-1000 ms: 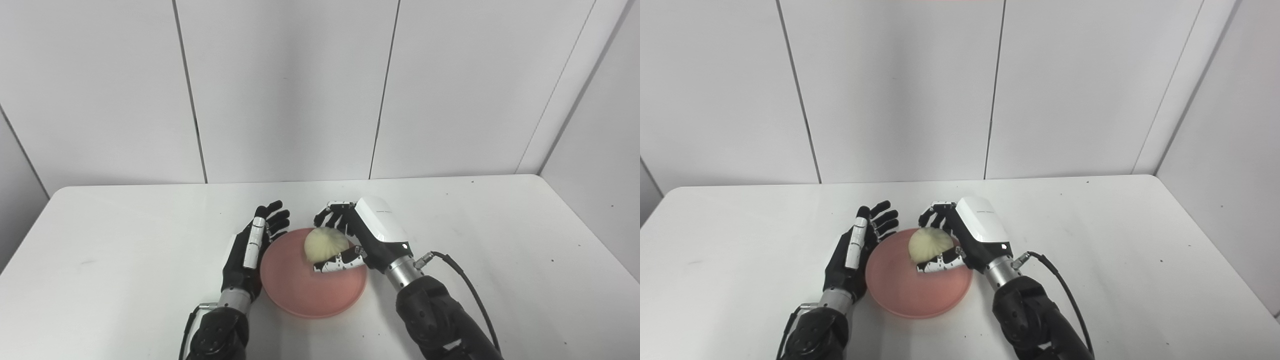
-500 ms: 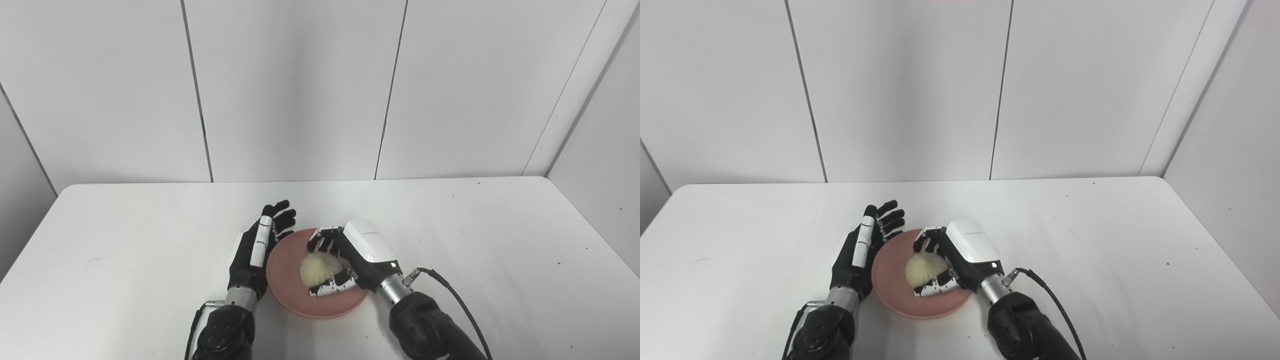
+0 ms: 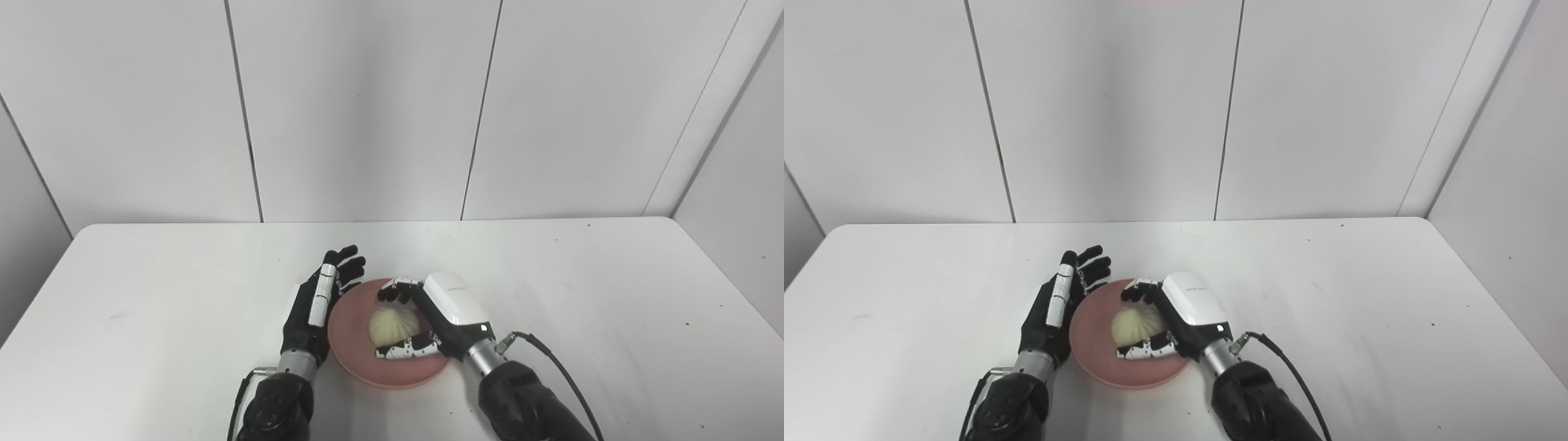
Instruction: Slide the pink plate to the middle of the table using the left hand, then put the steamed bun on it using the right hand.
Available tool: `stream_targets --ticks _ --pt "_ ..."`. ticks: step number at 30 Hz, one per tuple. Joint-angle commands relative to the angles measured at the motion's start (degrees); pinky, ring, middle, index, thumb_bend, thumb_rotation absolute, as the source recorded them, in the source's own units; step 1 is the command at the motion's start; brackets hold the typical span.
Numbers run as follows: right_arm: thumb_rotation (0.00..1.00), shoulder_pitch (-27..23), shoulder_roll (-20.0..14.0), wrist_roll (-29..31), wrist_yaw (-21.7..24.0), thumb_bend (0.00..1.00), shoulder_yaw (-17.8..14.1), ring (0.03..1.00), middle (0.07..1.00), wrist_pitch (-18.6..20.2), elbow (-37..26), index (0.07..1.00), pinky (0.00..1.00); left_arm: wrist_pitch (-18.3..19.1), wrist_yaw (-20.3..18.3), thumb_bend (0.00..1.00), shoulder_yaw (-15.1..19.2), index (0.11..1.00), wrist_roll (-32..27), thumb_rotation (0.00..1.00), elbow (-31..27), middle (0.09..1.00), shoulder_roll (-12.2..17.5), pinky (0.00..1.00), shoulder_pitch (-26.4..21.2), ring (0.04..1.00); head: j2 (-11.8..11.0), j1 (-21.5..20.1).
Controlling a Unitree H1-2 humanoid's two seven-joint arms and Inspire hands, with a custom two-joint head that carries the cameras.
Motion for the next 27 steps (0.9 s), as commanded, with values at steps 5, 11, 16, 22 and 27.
stream_targets --ticks 5,11,16,22,27 --pt "0.64 0.2 0.1 0.1 -3.0 0.83 -1.6 0.788 0.778 -2.1 -3.0 0.753 0.71 1.2 -0.8 0.70 0.1 0.770 -0.6 0.92 1.0 0.793 -0.1 0.81 0.5 0.827 -0.1 0.0" --pt "0.69 3.5 1.8 4.4 -7.5 0.78 -5.5 0.763 0.768 -5.0 -4.1 0.755 0.68 1.2 -1.2 0.69 0.1 0.775 -0.6 0.91 0.8 0.794 0.3 0.82 1.0 0.829 -0.1 -0.1" --pt "0.68 5.5 3.7 8.8 -11.2 0.69 -9.3 0.757 0.769 -8.5 -4.5 0.763 0.68 1.3 -1.2 0.68 0.0 0.775 0.0 0.92 0.3 0.796 0.7 0.81 1.3 0.830 0.0 -0.1" --pt "0.77 6.9 6.5 14.3 -15.5 0.65 -14.3 0.759 0.783 -13.0 -4.2 0.771 0.69 1.9 -0.9 0.68 0.1 0.775 0.1 0.93 -0.3 0.799 1.0 0.82 1.7 0.839 0.0 -1.4" --pt "0.81 6.7 8.1 16.9 -18.4 0.62 -17.0 0.762 0.795 -18.0 -3.0 0.785 0.68 -0.1 -0.5 0.67 0.2 0.777 0.4 0.93 0.3 0.799 0.9 0.81 1.4 0.834 -0.1 -1.6"
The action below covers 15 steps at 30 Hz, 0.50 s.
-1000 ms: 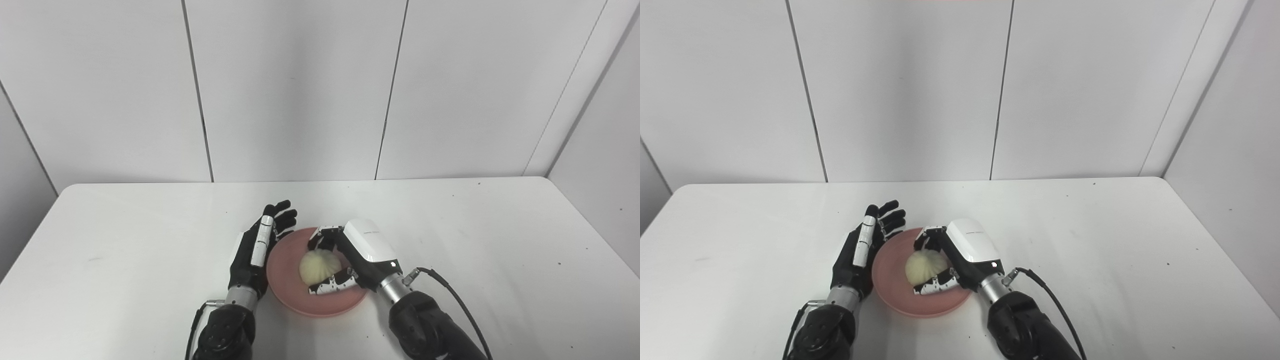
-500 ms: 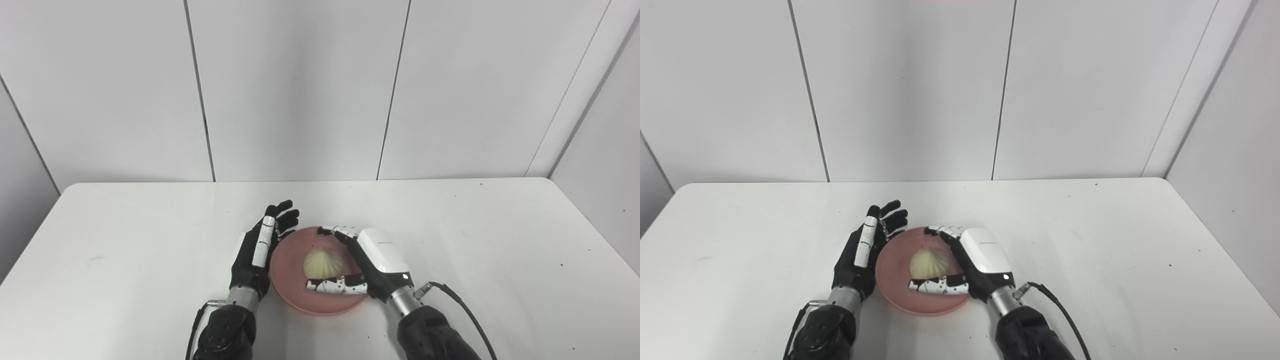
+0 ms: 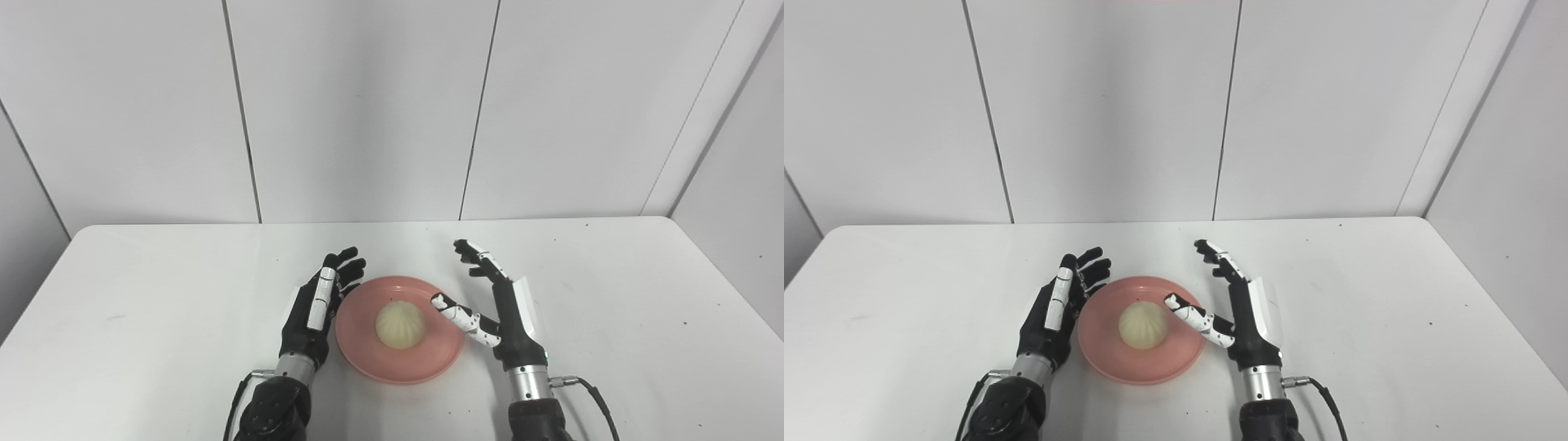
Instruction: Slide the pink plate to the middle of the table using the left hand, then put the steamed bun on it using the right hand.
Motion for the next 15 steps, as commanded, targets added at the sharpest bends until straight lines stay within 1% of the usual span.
stream_targets --ticks 1,2,4,5,7,9,10,12,15 --pt "0.83 -1.2 0.8 1.6 -2.0 0.61 -1.4 0.760 0.797 -4.3 -0.3 0.788 0.68 -0.3 0.7 0.67 0.2 0.776 0.6 0.92 1.1 0.798 0.3 0.80 0.6 0.828 0.1 -0.1" --pt "0.85 -1.1 1.4 3.1 -2.0 0.59 -2.1 0.759 0.799 -4.7 0.0 0.792 0.68 -0.9 0.8 0.67 0.2 0.775 0.7 0.92 1.0 0.798 0.2 0.79 0.7 0.825 0.1 -0.1" --pt "0.83 -1.0 2.9 8.4 -0.5 0.58 -3.8 0.771 0.801 -3.8 0.1 0.796 0.69 -1.7 1.5 0.67 0.2 0.773 1.3 0.91 0.6 0.802 0.1 0.80 0.8 0.831 0.1 -0.1" --pt "0.82 -0.9 3.5 11.7 0.8 0.58 -4.5 0.784 0.807 -3.0 0.1 0.798 0.70 -2.0 1.9 0.68 0.1 0.773 1.8 0.91 0.3 0.806 0.1 0.81 1.0 0.839 0.2 -0.2" --pt "0.83 -0.8 4.6 17.3 3.2 0.58 -5.9 0.801 0.816 -0.4 -0.2 0.815 0.72 -2.1 2.5 0.68 0.0 0.777 2.5 0.92 -0.1 0.809 0.0 0.83 1.1 0.847 0.3 -0.2" --pt "0.86 -0.8 5.4 21.3 4.8 0.57 -7.2 0.814 0.827 1.7 -0.1 0.840 0.75 -2.0 2.9 0.69 -0.1 0.785 3.1 0.93 -0.6 0.816 0.1 0.84 1.2 0.856 0.4 -0.2" --pt "0.89 -0.8 5.7 23.1 5.5 0.54 -7.7 0.812 0.834 2.5 0.0 0.862 0.76 -1.9 3.0 0.70 -0.2 0.790 3.4 0.93 -0.9 0.823 0.1 0.85 1.3 0.863 0.4 -0.3" --pt "0.92 -0.8 6.1 25.0 6.5 0.55 -8.5 0.810 0.838 4.8 0.2 0.870 0.76 -1.8 3.3 0.69 -0.3 0.789 3.6 0.94 -1.2 0.824 0.1 0.85 1.4 0.864 0.4 -0.3" --pt "0.95 -0.7 6.5 25.5 7.4 0.61 -8.9 0.817 0.848 7.4 -0.1 0.878 0.76 -2.0 3.3 0.70 -0.2 0.787 3.9 0.94 -0.9 0.825 0.1 0.86 1.3 0.866 0.4 -0.5"
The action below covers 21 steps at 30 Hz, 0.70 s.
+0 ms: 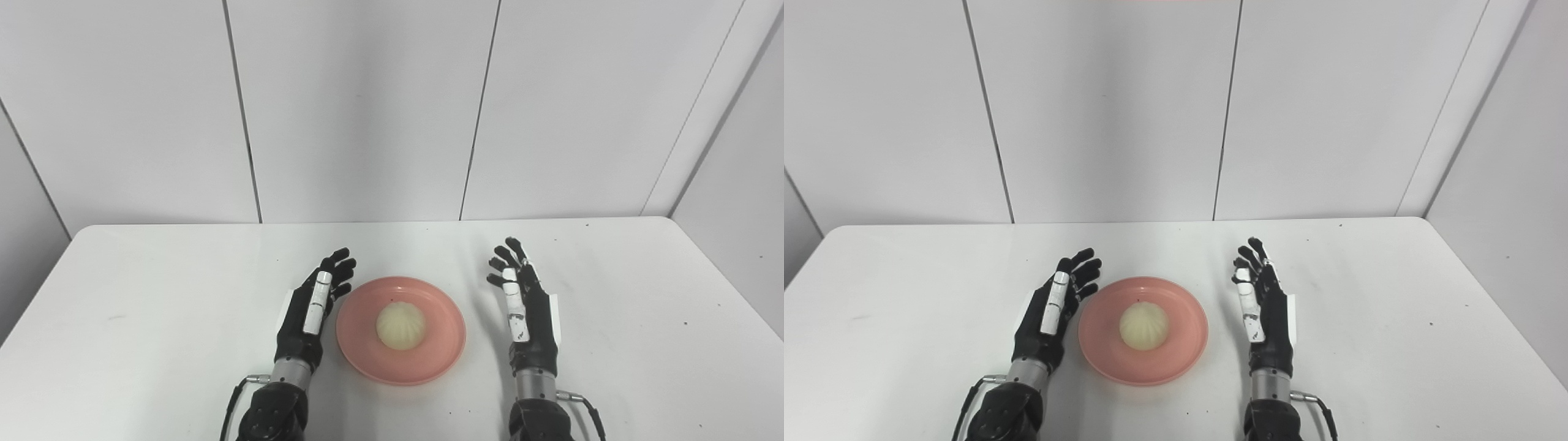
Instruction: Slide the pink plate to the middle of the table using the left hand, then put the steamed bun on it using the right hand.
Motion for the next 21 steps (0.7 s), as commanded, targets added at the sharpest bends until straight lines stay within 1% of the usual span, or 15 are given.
stream_targets --ticks 1,6,9,14,17,19,21 --pt "0.95 -0.8 0.5 0.2 0.8 0.61 -0.3 0.816 0.848 1.2 -0.8 0.879 0.76 0.1 0.8 0.70 0.0 0.787 0.6 0.94 -0.2 0.825 0.2 0.86 0.1 0.865 0.0 -0.1" --pt "0.94 -0.4 1.1 -0.5 0.8 0.62 0.2 0.808 0.838 0.8 0.1 0.875 0.77 -0.6 1.8 0.68 0.2 0.801 0.9 0.93 -0.4 0.843 -0.1 0.88 0.2 0.877 0.1 -0.2" --pt "0.94 -0.2 1.3 -0.8 1.0 0.62 0.5 0.806 0.836 0.9 0.0 0.864 0.77 -0.9 2.2 0.67 0.2 0.815 1.0 0.93 -0.9 0.866 -0.2 0.91 0.5 0.903 0.2 -0.3" --pt "0.93 0.1 1.4 -0.3 1.7 0.63 0.6 0.813 0.844 2.2 -0.4 0.867 0.77 -0.9 2.6 0.67 0.1 0.825 0.9 0.93 -1.1 0.880 -0.2 0.92 0.6 0.914 0.3 -0.6" --pt "0.95 0.1 1.2 -0.4 2.6 0.63 0.7 0.842 0.872 4.6 -0.7 0.879 0.78 -0.8 2.5 0.68 0.0 0.829 0.8 0.94 -1.0 0.883 -0.1 0.92 0.6 0.918 0.2 -0.6" --pt "0.96 0.3 1.1 -0.3 3.3 0.65 0.8 0.870 0.899 7.4 -1.5 0.895 0.82 -0.9 2.5 0.66 0.1 0.831 0.7 0.94 -0.9 0.885 -0.1 0.93 0.6 0.920 0.2 -0.7" --pt "0.98 0.4 0.8 -0.6 3.9 0.66 1.0 0.895 0.923 9.2 -2.2 0.908 0.85 -0.9 2.6 0.66 0.1 0.831 0.7 0.94 -0.9 0.883 -0.2 0.93 0.6 0.920 0.2 -0.7"
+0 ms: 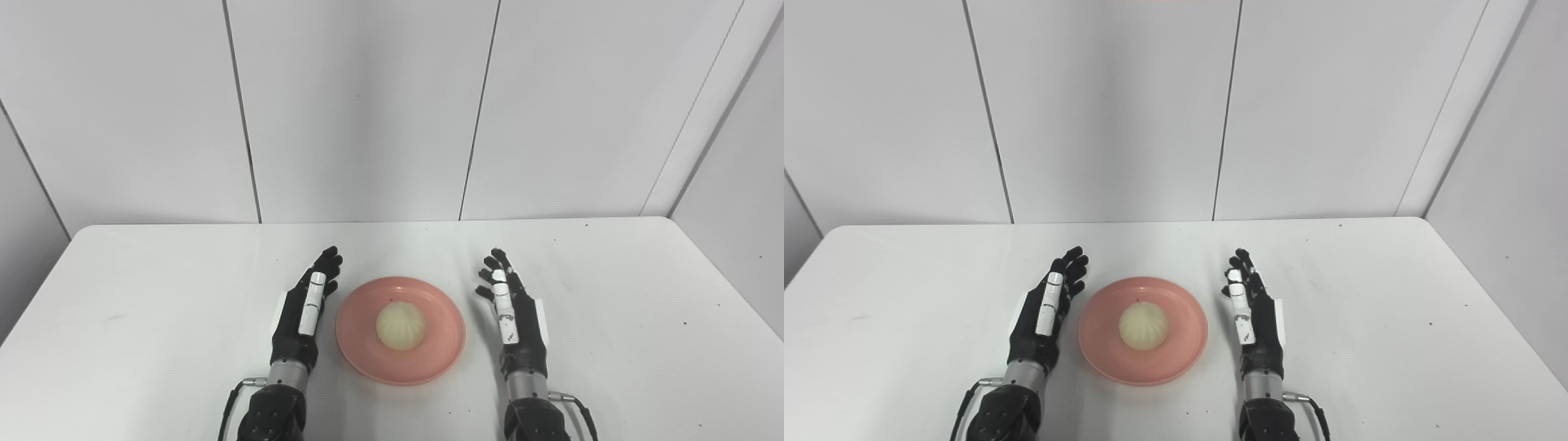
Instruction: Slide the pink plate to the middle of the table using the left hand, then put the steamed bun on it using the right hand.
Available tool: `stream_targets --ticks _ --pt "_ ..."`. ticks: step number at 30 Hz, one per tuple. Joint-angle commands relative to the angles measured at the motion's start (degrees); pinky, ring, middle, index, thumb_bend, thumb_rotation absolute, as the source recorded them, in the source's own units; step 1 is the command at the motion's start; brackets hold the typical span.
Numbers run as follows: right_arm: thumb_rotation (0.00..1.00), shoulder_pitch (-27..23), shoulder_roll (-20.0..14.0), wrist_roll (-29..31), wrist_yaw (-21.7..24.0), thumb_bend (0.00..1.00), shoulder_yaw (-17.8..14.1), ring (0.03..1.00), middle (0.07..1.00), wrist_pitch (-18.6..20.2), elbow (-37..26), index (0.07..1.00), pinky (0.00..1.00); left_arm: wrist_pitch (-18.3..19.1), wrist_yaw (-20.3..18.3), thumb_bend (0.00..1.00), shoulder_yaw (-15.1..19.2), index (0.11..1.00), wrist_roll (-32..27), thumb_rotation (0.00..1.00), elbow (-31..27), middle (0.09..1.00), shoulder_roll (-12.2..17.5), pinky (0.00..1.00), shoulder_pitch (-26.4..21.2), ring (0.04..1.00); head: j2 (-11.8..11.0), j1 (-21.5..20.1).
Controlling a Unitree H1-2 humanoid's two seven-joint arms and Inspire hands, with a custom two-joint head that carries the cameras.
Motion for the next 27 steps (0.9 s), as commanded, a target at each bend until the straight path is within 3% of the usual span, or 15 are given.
stream_targets --ticks 1,14,27 --pt "0.99 0.4 -0.1 -0.5 1.3 0.66 0.5 0.904 0.930 1.5 -1.5 0.913 0.87 -0.4 0.5 0.66 0.1 0.831 0.4 0.94 -0.2 0.883 0.0 0.93 0.1 0.919 0.0 0.0" --pt "0.98 1.1 -1.1 -1.1 4.2 0.66 1.4 0.929 0.953 4.6 -3.6 0.934 0.90 -0.1 1.4 0.64 0.2 0.841 0.4 0.93 -1.1 0.891 -0.6 0.91 0.5 0.926 0.0 0.5" --pt "0.96 1.7 -2.9 1.3 8.1 0.66 1.5 0.856 0.888 5.4 -4.5 0.911 0.83 -0.5 3.4 0.63 0.0 0.970 0.6 0.89 -0.8 0.966 -2.5 1.00 0.7 0.974 -0.1 3.6"
